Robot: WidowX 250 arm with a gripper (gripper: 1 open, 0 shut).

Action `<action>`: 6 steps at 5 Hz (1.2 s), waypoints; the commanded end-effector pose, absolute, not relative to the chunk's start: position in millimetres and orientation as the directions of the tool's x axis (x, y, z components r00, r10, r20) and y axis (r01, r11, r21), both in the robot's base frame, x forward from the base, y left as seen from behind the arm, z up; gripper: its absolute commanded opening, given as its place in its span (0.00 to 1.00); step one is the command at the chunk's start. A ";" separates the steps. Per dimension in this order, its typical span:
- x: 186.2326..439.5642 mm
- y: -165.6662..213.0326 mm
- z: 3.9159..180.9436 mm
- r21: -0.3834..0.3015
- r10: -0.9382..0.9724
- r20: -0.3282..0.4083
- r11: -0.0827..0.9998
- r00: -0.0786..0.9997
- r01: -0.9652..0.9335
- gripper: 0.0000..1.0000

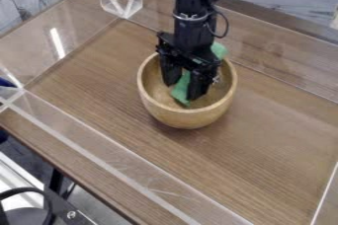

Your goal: Put the green block in the brown bowl

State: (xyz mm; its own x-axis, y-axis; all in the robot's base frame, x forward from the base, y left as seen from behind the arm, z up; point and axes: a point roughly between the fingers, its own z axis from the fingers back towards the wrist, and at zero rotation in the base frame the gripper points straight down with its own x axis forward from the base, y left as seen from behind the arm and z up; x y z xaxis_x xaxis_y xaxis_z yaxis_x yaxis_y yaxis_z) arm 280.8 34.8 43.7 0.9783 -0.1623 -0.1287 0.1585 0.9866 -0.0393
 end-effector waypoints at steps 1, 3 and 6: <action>291.4 39.5 66.5 -0.025 -0.147 -0.059 0.989 0.987 0.146 1.00; 289.5 43.7 94.0 -0.021 -0.128 -0.012 0.992 0.992 0.128 1.00; 275.7 73.9 160.7 -0.008 -0.076 0.090 0.997 0.993 0.077 1.00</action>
